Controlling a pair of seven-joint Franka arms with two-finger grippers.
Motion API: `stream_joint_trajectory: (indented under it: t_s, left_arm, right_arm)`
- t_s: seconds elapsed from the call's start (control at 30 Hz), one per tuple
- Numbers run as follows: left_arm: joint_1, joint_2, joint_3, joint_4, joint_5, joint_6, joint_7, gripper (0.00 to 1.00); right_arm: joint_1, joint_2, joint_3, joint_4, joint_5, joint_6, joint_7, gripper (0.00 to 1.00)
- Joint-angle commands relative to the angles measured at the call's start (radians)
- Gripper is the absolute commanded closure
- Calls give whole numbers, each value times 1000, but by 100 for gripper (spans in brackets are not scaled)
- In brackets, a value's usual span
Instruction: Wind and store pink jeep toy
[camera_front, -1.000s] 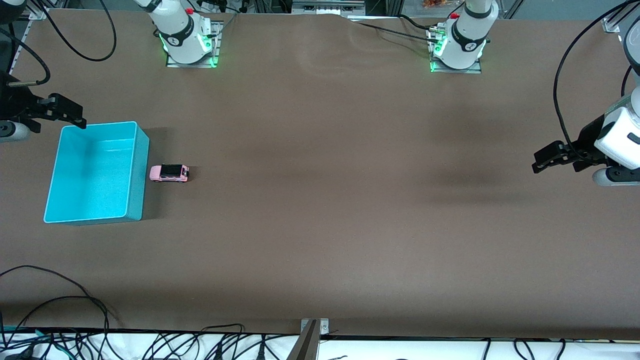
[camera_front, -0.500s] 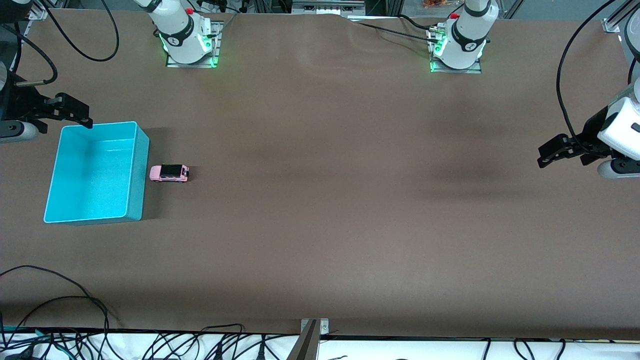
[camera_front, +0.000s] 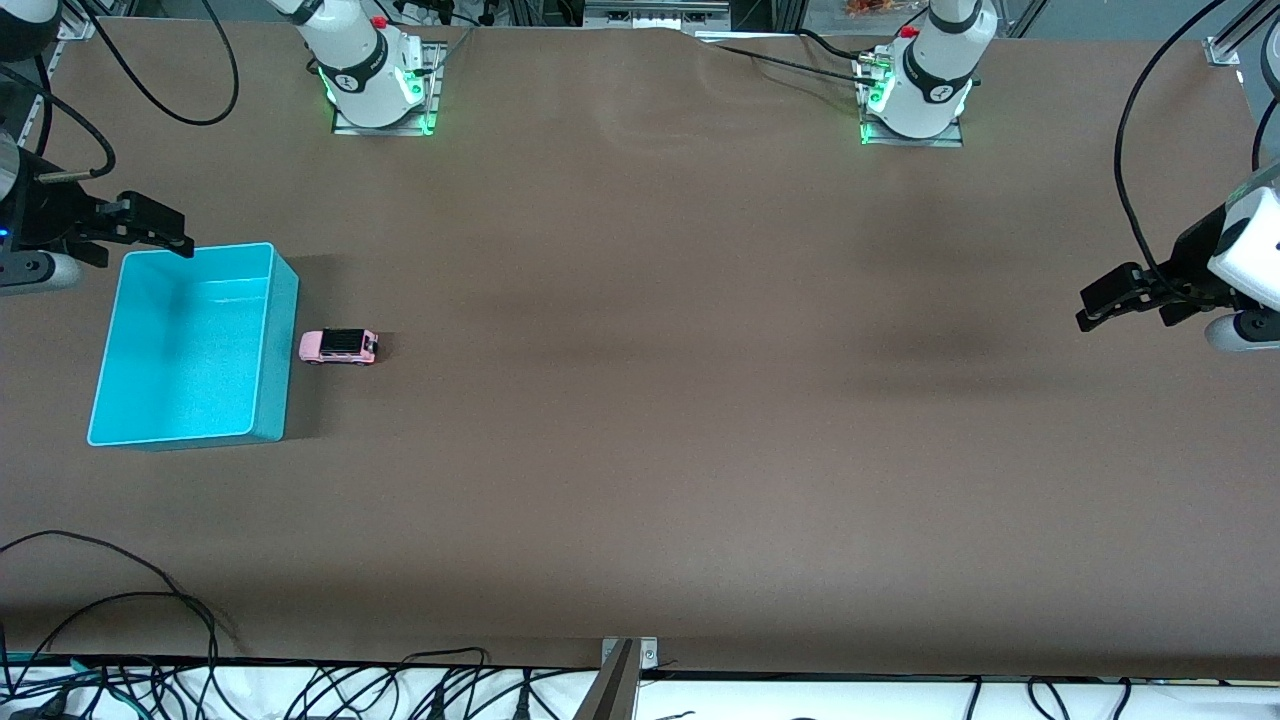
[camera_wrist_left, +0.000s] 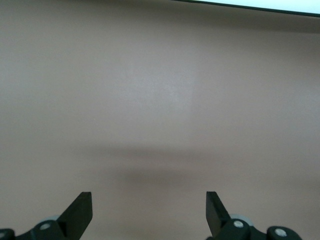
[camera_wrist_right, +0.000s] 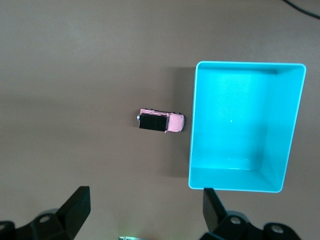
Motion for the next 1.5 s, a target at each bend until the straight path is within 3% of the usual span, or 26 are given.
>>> stream_joint_trajectory:
  t_s: [0.0,0.93,1.27,1.47]
  left_arm:
    - [2,-27,4,-29,-30,-1,12,0]
    - [12,-5,2,-29,-28,-1,12,0]
    - [11,-5,1,-30,-28,-4,12,0]
    - [12,-7,1,-29,-27,-5,14,0]
  right_arm:
    - [-2,-2,6,5,18,-20,33,0]
    - [13,18,6,-11,2,-21,35,0]
    - [13,-2,6,-105,1,72,36,0]
    - [13,-21,9,-234,1,195,36,0]
